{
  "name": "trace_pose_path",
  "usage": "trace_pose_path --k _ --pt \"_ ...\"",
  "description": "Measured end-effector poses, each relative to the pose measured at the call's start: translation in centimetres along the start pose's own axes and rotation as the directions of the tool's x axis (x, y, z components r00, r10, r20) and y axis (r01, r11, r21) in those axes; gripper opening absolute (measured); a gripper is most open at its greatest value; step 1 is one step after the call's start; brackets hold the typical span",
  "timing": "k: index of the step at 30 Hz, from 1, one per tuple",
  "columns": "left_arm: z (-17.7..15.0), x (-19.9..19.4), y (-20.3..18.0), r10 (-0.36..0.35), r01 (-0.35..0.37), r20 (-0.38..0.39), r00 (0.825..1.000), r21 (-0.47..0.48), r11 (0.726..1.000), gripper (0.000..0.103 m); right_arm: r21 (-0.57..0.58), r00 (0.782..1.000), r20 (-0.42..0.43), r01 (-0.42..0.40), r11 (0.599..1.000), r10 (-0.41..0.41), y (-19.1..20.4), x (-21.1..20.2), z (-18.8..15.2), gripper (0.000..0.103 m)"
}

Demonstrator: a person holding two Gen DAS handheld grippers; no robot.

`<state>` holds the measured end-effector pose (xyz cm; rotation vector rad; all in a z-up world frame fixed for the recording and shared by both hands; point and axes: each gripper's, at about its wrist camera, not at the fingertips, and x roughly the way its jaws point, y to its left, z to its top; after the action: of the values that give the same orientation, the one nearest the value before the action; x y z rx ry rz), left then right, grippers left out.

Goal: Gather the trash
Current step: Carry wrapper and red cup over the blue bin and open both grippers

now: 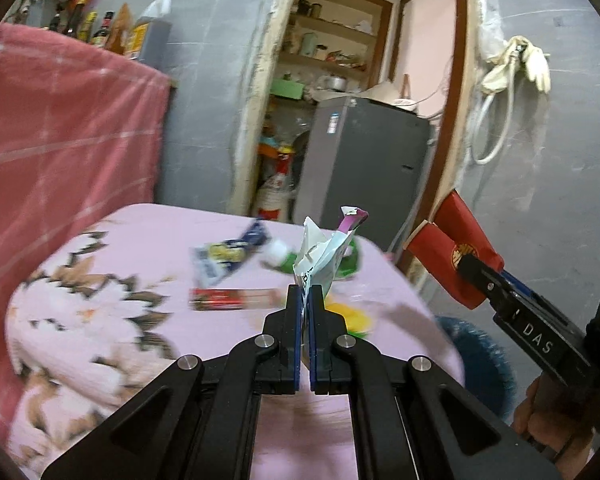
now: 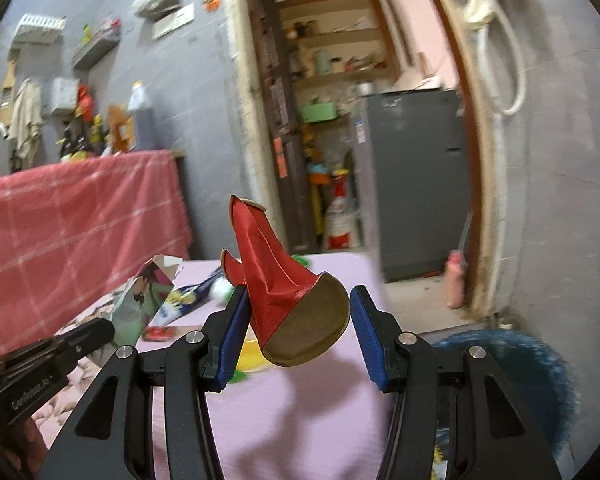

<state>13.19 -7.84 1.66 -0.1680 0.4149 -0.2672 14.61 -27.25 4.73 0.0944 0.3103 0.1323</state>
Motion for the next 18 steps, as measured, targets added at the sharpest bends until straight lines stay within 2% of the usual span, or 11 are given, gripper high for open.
trace_pose_path --k 9,18 --pt "-0.4 2.1 -7.8 -0.149 0.15 -0.018 0.989 0.016 0.989 0.001 0.082 0.99 0.039 0.135 0.987 -0.139 -6.6 -3.7 0.3 0.049" --pt "-1.5 4.6 -13.7 -0.238 0.24 -0.074 0.968 0.017 0.971 0.001 0.11 0.954 0.009 0.297 0.949 -0.3 -12.0 -6.9 -1.5 0.049"
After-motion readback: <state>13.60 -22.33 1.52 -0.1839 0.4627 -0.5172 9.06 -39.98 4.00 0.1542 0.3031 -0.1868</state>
